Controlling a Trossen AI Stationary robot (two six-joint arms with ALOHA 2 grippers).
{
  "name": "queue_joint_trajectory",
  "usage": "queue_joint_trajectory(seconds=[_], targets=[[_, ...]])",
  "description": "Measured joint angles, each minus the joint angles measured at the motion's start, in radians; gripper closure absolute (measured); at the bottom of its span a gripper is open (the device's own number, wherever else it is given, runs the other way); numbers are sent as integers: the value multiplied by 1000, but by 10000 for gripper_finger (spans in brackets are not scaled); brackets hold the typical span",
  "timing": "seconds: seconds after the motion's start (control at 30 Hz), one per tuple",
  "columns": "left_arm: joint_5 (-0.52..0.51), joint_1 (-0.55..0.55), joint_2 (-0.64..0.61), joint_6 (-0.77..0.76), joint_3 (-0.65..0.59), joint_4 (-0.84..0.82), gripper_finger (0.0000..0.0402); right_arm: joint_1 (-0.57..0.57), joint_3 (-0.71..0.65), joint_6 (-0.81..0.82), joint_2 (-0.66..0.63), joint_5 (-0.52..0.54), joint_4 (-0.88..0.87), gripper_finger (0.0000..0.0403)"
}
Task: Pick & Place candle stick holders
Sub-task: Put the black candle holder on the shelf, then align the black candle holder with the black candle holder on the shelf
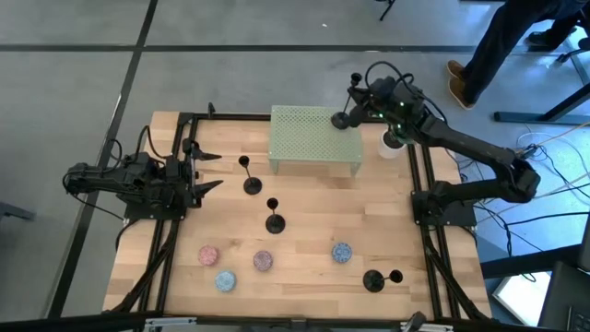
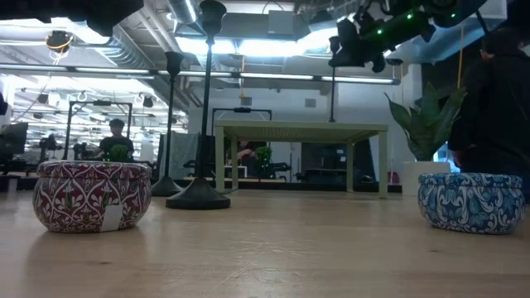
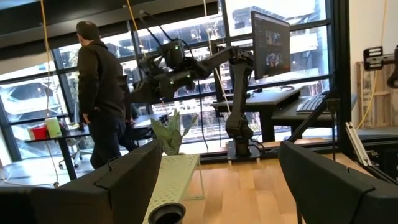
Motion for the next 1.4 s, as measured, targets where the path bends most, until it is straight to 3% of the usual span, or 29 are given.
queue_joint_trajectory(seconds=[0.27, 0.67, 1.17, 1.4], targets=[[0, 0, 0, -1, 0, 0, 80, -56, 0, 1, 1, 12, 44, 375], [0, 0, 0, -1, 0, 0, 80, -66, 0, 8, 0, 16, -29, 377], [0, 0, 0, -1, 0, 0, 80, -66, 0, 8, 0, 15, -33, 315], [0, 0, 0, -1, 0, 0, 80, -66, 0, 3, 0, 1, -30, 258]])
